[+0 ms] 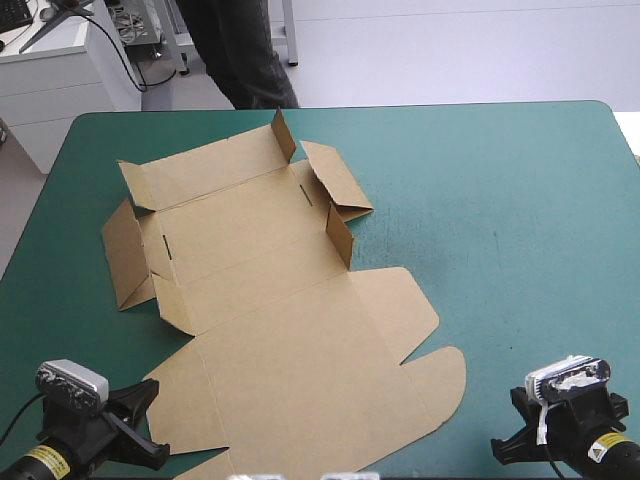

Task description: Fold the box

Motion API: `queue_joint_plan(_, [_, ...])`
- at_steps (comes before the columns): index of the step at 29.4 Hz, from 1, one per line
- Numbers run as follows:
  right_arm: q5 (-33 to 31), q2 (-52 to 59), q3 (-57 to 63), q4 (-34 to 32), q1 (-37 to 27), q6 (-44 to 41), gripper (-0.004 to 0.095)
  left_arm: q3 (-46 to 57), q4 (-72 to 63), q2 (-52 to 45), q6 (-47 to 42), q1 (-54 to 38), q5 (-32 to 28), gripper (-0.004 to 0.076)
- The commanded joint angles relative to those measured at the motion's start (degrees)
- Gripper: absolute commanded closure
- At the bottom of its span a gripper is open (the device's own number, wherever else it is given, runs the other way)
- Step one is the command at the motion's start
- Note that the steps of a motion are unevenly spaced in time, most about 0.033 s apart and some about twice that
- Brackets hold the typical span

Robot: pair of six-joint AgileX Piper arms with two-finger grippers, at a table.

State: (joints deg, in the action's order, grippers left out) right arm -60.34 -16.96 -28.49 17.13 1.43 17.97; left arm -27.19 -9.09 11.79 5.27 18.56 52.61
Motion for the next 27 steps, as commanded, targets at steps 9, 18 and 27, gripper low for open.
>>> queue_joint_plan(9, [3.8,-1.5,-1.3,0.7,0.2,0.1,0.0921,-1.4,-1.0,1.0,-0.2,0.3,-3.9,0.0732])
queue_joint_plan(18, [5.2,-12.8,-9.0,0.4,0.2,1.3,0.0921,-1.4,-0.7,1.0,-0.2,0.3,-3.9,0.0732])
queue_joint_plan(27, [5.3,-31.4,-29.3,0.4,0.2,1.4,0.0921,-1.4,-0.7,1.0,-0.2,0.3,-3.9,0.0732])
